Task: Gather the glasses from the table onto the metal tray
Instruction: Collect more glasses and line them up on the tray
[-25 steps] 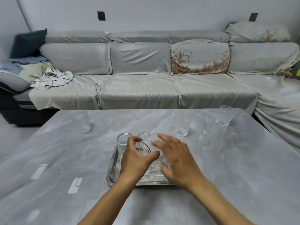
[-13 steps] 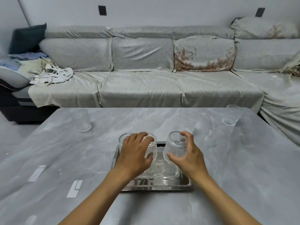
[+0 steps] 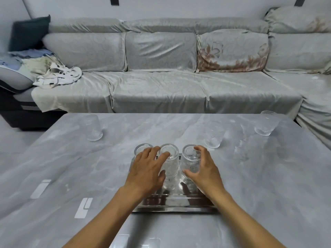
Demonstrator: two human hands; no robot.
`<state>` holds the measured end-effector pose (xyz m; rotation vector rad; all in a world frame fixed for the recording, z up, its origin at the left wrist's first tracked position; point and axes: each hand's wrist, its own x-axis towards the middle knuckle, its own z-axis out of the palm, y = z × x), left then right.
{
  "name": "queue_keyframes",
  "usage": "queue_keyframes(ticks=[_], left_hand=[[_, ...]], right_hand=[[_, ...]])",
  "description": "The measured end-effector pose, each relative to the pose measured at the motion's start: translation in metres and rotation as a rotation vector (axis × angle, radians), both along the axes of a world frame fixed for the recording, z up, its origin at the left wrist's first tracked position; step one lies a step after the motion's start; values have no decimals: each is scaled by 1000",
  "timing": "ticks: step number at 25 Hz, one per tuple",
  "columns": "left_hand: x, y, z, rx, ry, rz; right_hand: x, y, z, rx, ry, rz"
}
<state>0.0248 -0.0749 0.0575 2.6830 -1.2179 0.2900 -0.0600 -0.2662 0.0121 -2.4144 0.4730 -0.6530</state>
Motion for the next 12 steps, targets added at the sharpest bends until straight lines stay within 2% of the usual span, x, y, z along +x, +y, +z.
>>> queue_keyframes(ticks=[9,12], left_hand=[[-1,1,-3,43,26,18],[-1,1,-1,21,42,13]], right_hand=[[0,-9,2,-27,61,80],[-8,-11,4,58,-45,93]])
